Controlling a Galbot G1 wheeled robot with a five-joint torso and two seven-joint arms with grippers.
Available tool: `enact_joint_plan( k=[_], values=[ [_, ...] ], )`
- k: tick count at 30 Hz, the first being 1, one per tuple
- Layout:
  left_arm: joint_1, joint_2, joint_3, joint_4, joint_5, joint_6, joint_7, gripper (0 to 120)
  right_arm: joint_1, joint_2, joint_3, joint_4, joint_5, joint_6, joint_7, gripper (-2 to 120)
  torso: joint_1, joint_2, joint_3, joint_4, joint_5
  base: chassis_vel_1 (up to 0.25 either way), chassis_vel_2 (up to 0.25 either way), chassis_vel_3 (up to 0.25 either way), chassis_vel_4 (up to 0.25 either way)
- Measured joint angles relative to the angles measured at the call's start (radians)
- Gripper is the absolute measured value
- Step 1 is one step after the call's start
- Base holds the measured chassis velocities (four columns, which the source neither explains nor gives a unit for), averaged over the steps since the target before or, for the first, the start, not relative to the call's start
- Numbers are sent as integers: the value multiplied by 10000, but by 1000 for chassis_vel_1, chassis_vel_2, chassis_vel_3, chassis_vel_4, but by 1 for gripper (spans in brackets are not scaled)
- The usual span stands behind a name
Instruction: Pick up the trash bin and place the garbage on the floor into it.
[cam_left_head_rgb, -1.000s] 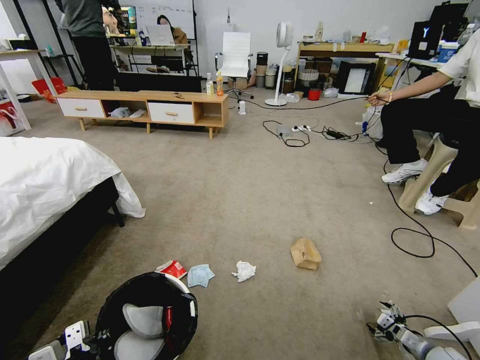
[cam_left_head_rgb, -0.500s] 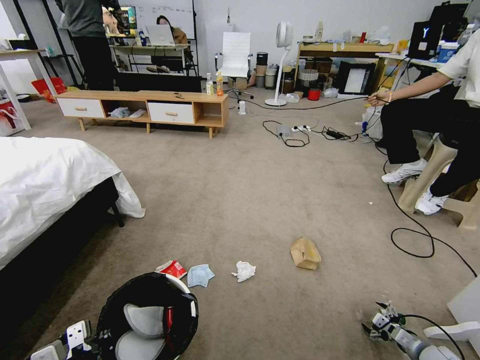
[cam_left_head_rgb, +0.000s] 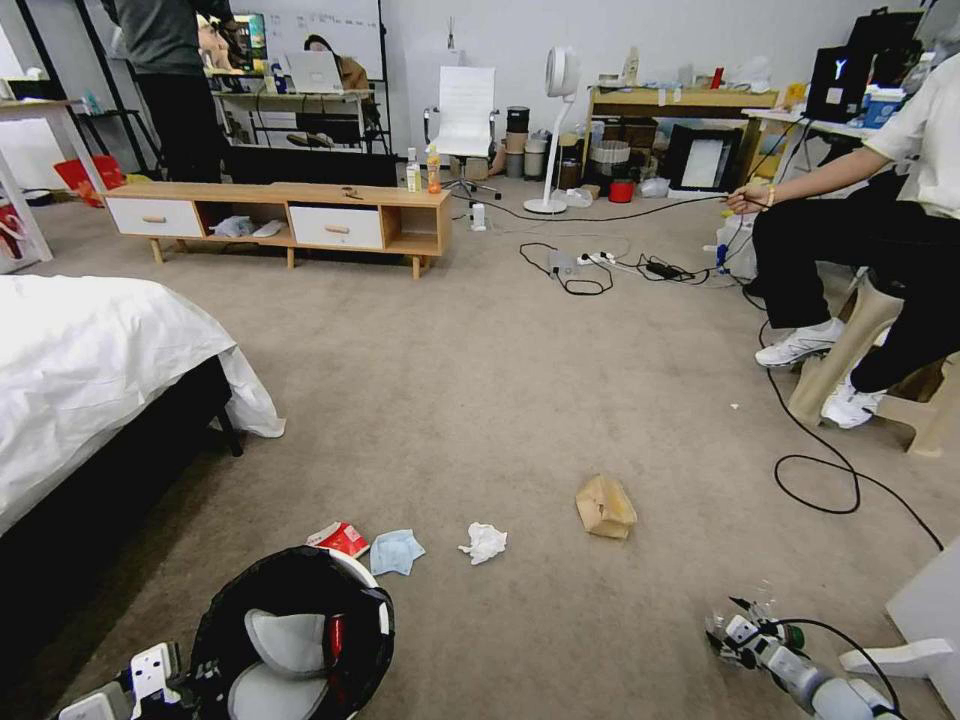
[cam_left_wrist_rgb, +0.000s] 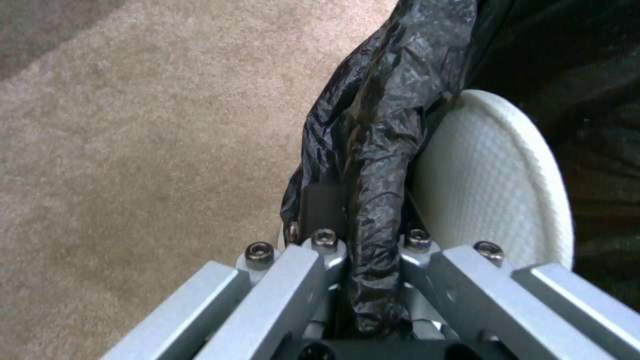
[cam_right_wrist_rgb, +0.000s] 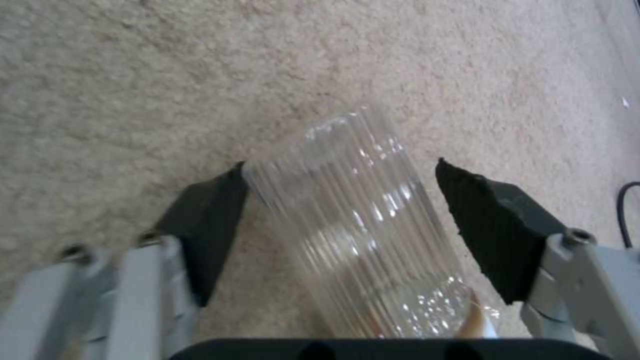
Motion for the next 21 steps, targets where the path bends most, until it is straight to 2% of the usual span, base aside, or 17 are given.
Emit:
enact_joint_plan(
  k=[1, 2, 3, 5, 6, 7, 10, 21],
  values=[
    [0, 0, 0, 0, 0, 0, 0, 2, 0, 0, 0, 0, 0, 0, 0, 73, 0, 0, 0, 0, 0, 0, 0, 0, 0],
    [-9, 5, 6, 7, 0, -1, 1, 2, 24, 62, -3, -41, -16, -9, 6, 65, 0, 0, 0, 1, 1, 0, 0, 0, 0],
    [-9, 5, 6, 7, 0, -1, 1, 2, 24, 62, -3, -41, -16, -9, 6, 65, 0, 0, 0, 1, 1, 0, 0, 0, 0],
    [-9, 14, 10, 20, 0, -3, 4, 2, 62, 150, -11, -111, -31, -29, 17, 54, 0, 0, 0, 4, 1, 0, 0, 0, 0],
    [-9, 14, 10, 20, 0, -3, 4, 2, 62, 150, -11, -111, -31, -29, 17, 54, 0, 0, 0, 4, 1, 0, 0, 0, 0],
    [0, 28, 12, 21, 0, -4, 5, 2, 114, 212, -30, -187, -33, -45, 23, 48, 0, -1, 0, 4, 2, 0, 0, 0, 0],
    [17, 42, 6, 21, 0, -8, 5, 2, 200, 306, -31, -334, -91, -50, 26, 44, 0, 0, 0, 3, -3, 0, 0, 0, 0],
    [61, 75, 13, 19, -5, -22, 4, 2, 243, 692, 112, -598, -278, -46, 40, 43, -1, -1, -2, 2, -13, 0, 0, 0, 0]
  ],
)
